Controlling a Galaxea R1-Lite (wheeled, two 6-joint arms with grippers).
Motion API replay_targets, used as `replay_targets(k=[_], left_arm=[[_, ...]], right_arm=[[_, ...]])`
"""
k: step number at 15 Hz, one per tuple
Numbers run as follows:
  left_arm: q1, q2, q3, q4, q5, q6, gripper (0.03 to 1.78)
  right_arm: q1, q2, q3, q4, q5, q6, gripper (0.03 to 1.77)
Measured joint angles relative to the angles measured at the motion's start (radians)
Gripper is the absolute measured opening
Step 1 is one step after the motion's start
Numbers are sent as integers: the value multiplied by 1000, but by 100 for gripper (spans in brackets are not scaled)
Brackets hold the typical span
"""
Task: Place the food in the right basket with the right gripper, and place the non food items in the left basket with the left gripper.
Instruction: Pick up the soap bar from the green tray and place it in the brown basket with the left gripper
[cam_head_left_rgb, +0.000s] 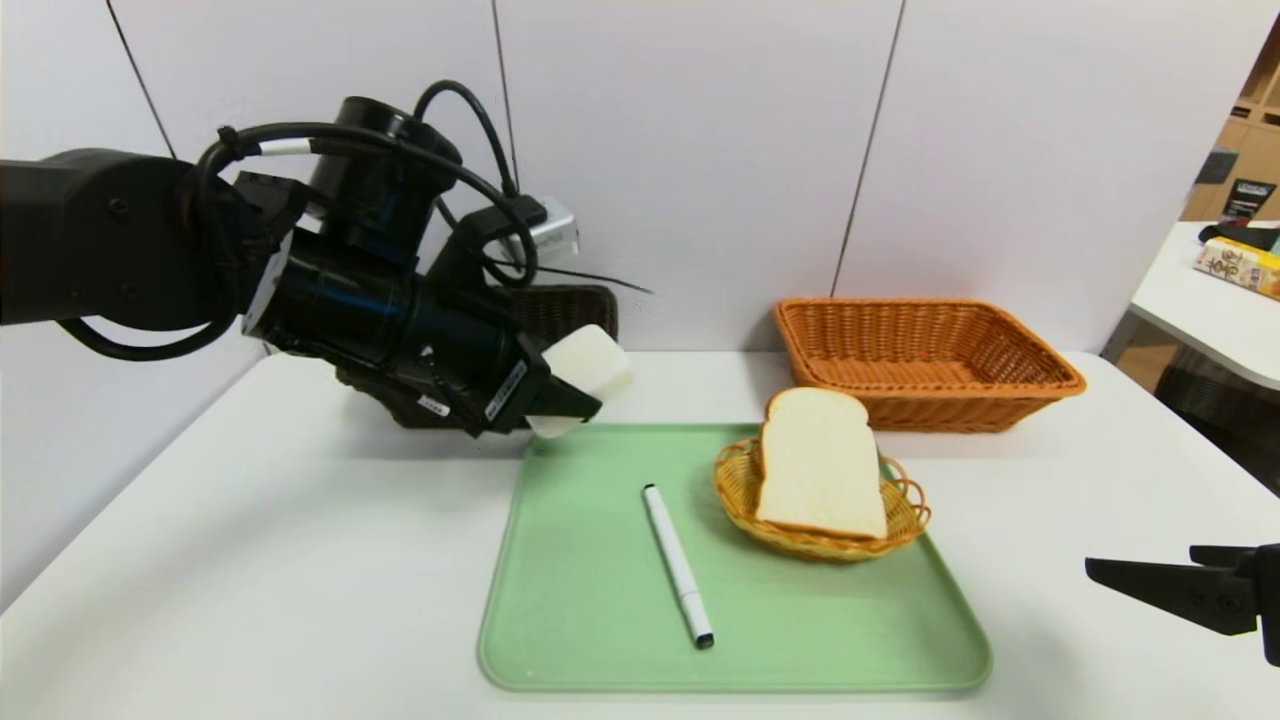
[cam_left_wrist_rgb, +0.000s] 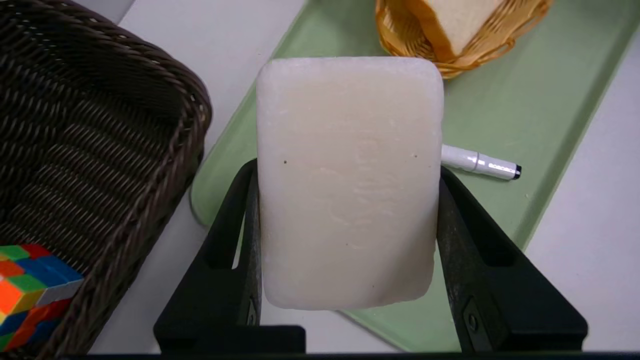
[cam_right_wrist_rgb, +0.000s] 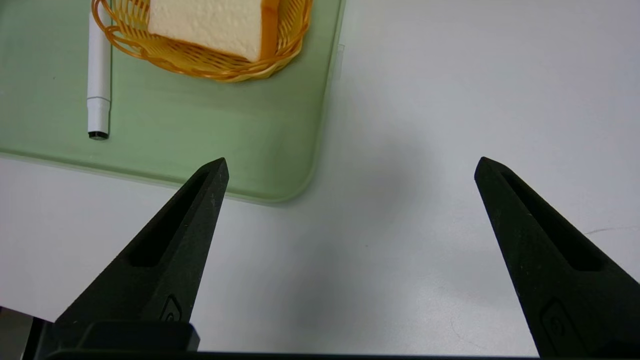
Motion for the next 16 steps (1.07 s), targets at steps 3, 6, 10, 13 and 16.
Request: replay_targets(k=[3,6,10,13,16], left_arm=[[57,25,-75,-1,0,-33,98],[117,85,-173,-1,1,-58,98],[161,211,-320,-1,63,-101,98],[167,322,-422,-5,128,-161,98],[178,413,-450,-35,170,-214,98]], right_arm=[[0,0,1,-1,-1,-1,170],[0,1,1,-1,0,-1,170],[0,1,0,-1,0,-1,170],[0,2,6,-1,-2,0,170],[-9,2,21,-1,-2,0,170]])
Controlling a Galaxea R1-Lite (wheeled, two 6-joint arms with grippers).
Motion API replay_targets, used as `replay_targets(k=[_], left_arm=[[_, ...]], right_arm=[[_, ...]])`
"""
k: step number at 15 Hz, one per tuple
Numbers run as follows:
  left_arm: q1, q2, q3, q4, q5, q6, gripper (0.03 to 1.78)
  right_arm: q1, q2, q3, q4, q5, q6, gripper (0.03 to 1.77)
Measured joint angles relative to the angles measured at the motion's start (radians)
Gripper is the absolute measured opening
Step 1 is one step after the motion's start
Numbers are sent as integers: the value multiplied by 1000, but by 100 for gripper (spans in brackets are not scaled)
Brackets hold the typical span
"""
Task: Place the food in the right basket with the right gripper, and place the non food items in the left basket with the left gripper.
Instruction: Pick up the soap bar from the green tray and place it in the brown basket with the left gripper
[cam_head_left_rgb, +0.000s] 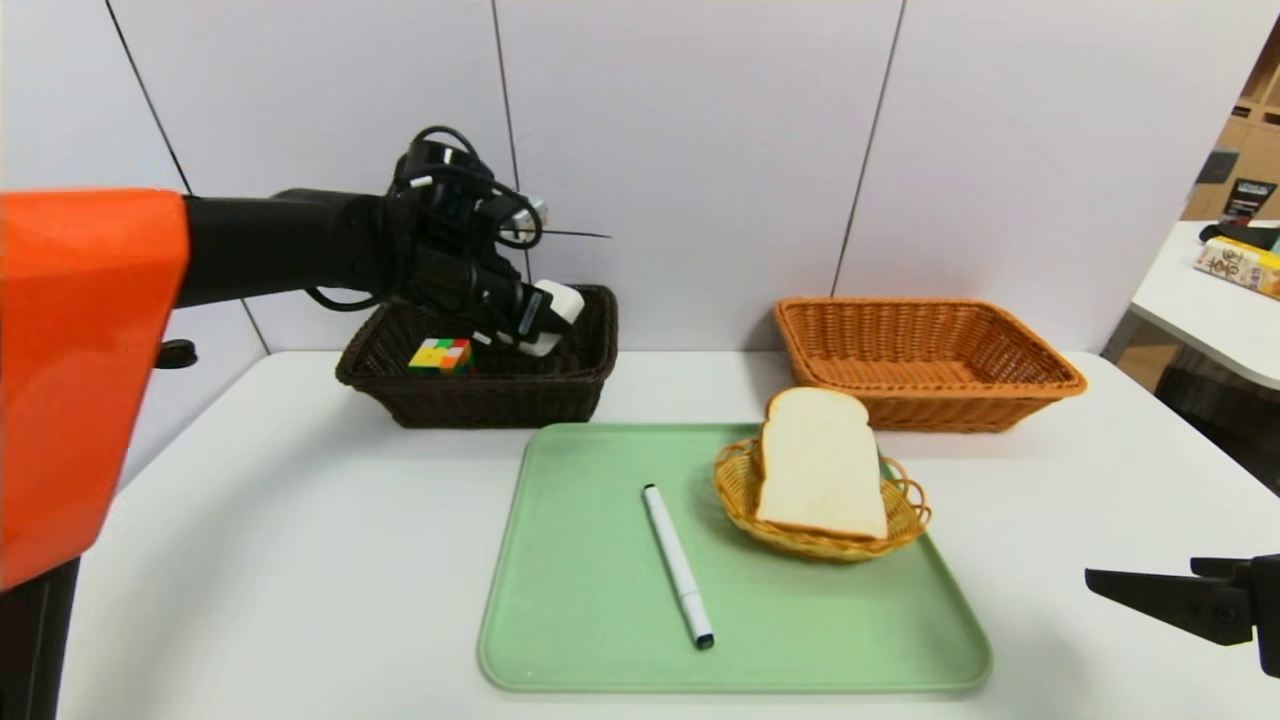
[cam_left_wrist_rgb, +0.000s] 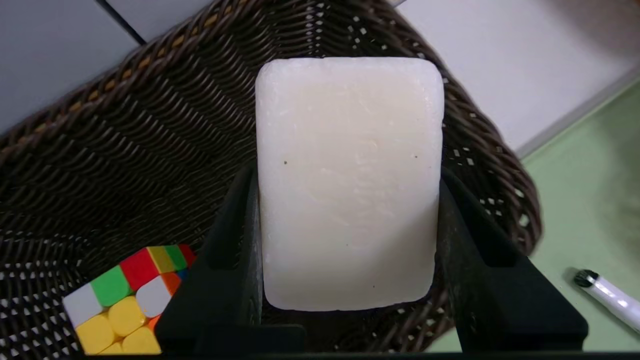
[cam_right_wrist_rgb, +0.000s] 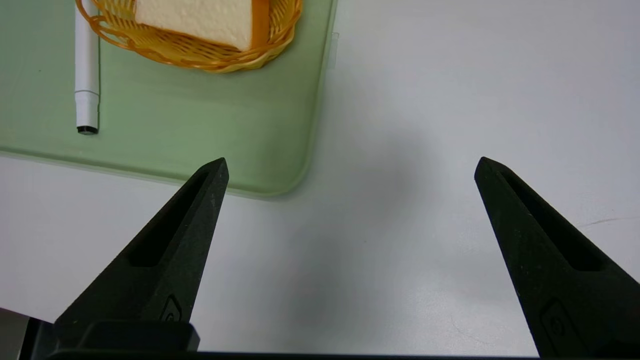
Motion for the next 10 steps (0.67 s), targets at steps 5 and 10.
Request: replay_targets(k=[5,10], left_arm=[[24,80,-4,-16,43,-34,98],[30,101,-4,-17,41,-35,110]], right_arm=[[-13,-3,14,0,0,0,170],[-20,-6,15,0,1,0,170]])
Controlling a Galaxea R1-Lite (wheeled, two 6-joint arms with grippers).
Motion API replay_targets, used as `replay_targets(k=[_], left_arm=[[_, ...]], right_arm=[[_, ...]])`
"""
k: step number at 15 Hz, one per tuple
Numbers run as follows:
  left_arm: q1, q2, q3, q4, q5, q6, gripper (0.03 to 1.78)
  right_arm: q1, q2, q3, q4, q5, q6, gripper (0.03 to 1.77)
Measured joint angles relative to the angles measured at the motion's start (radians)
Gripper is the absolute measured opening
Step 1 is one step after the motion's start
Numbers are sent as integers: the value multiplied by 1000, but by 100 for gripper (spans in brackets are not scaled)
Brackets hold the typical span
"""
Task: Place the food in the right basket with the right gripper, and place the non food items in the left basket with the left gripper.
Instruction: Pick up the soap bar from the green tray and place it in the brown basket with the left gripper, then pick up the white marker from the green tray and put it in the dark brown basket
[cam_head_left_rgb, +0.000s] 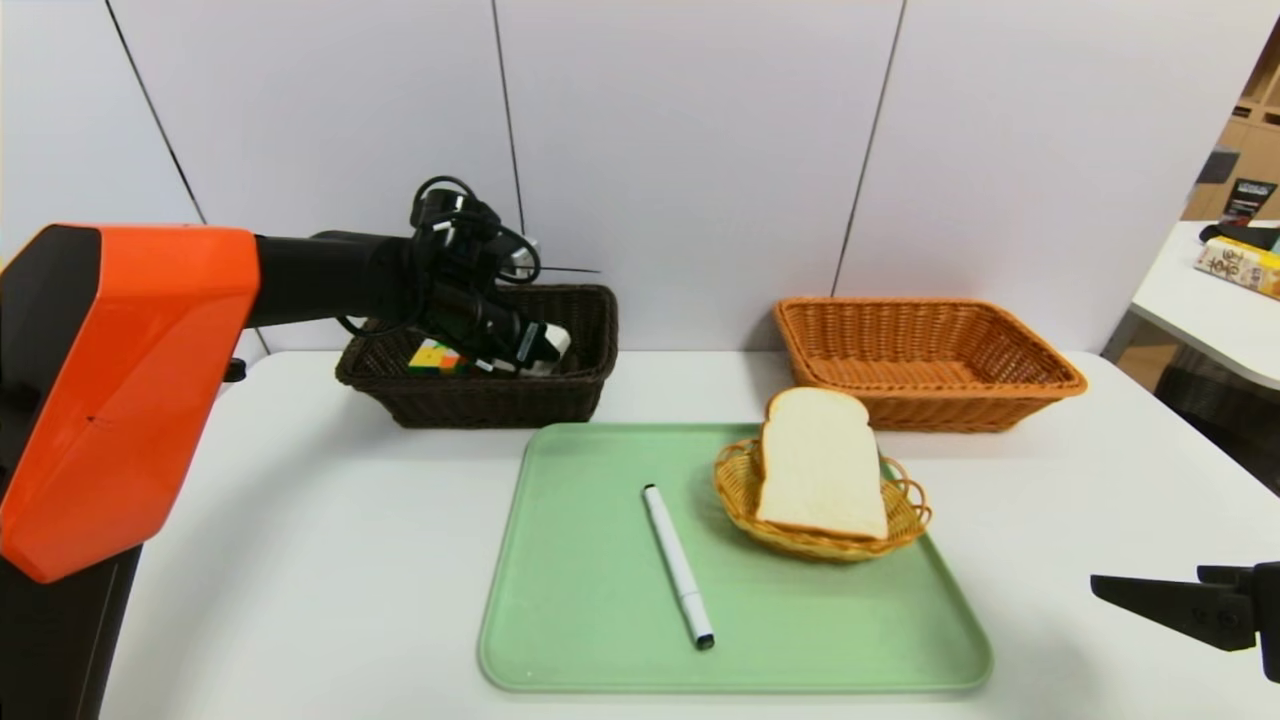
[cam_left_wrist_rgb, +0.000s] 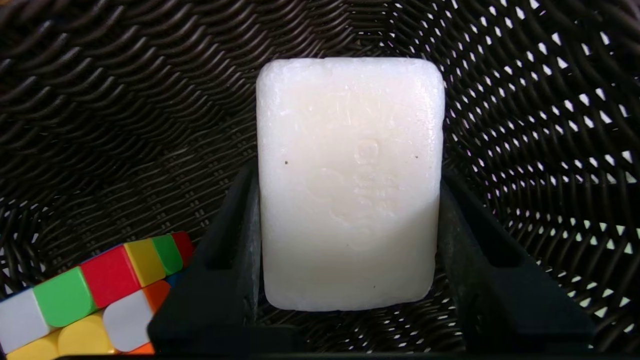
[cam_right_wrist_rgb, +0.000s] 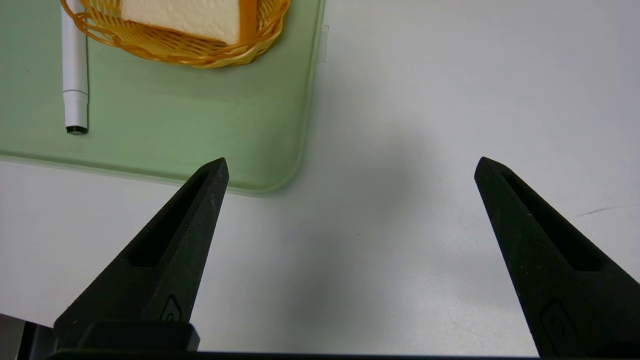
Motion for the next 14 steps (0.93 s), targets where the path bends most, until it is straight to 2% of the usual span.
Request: replay_targets(k=[5,9,14], left_arm=[[8,-10,-1,-54,0,-13,139],[20,-60,-3,-86,-1,-24,151],[1,-192,-2,-63,0,-33,161]], right_arm=[[-4,0,1,0,2,0,170],[-5,0,-1,-1,2,-1,170],[-5,0,-2,-1,2,-1,170]])
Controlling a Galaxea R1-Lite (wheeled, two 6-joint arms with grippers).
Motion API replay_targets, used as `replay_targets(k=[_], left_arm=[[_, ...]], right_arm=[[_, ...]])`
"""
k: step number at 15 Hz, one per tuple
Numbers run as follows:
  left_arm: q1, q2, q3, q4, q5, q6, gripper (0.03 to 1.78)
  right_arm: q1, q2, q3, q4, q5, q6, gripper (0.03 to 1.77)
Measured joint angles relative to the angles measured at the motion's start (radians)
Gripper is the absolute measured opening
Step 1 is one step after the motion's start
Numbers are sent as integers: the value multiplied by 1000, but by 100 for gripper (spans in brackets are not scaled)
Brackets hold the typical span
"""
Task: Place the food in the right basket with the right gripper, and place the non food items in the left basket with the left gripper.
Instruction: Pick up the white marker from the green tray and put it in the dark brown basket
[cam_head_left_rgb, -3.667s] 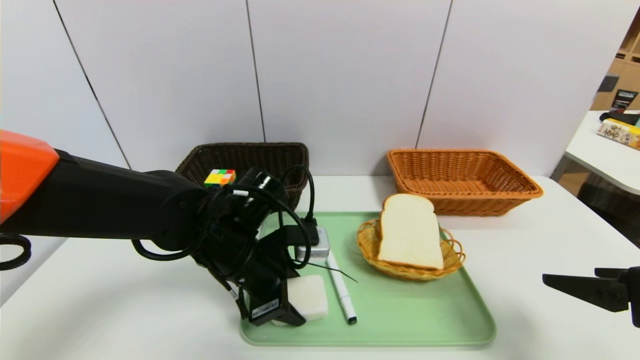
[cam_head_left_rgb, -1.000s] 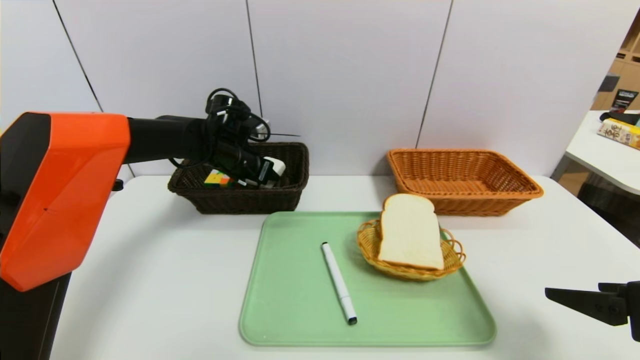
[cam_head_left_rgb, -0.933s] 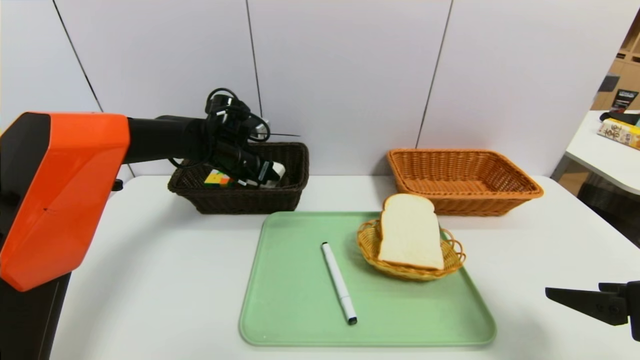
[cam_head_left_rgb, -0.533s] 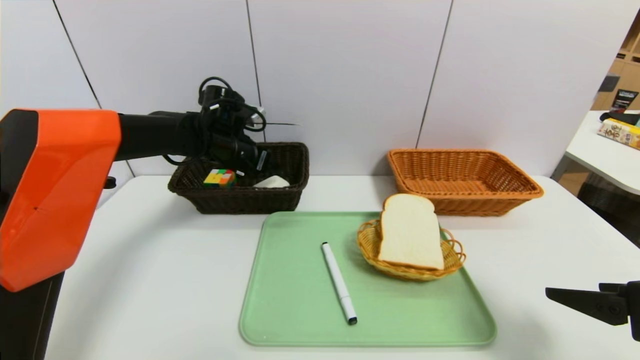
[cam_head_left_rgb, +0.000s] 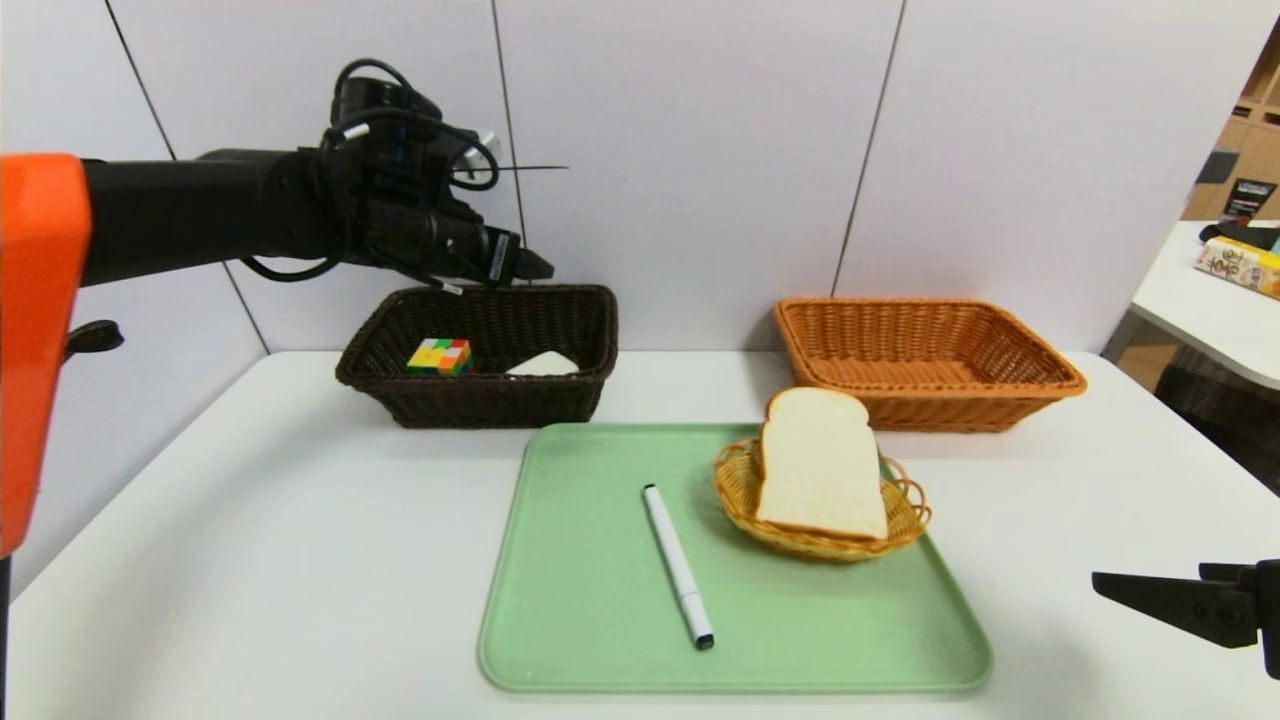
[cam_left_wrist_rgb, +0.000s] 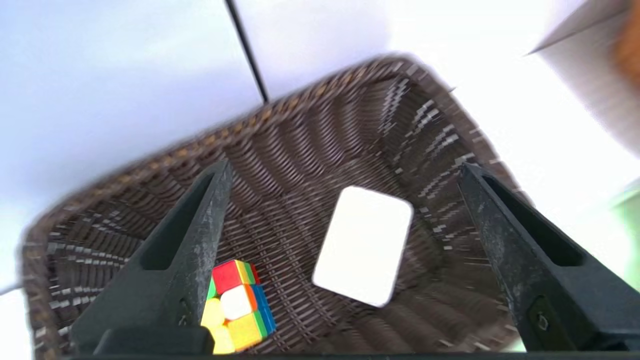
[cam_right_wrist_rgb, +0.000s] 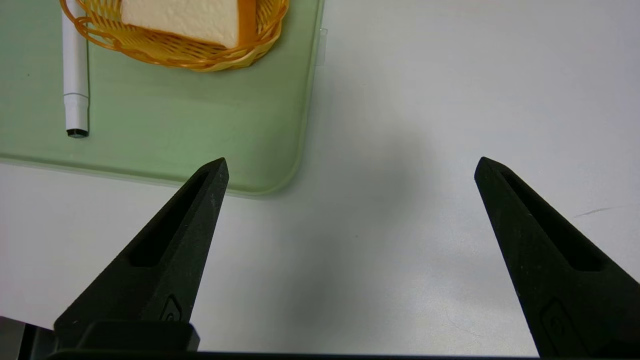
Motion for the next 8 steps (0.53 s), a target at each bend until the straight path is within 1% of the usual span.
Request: replay_targets(k=[2,4,5,8], left_arm=[[-44,-51,5,61,11,-37,163],[-104,-90,9,121,60,-100,164],[-146,-105,10,150,107,-137,165],[-282,-135,11,239,291,-282,167]], right_arm=[[0,0,1,-10,0,-1,170],[0,2,4,-48,0,-1,170],[0,2,6,-58,0,-1,170],[0,3,10,-58,-1,0,170]])
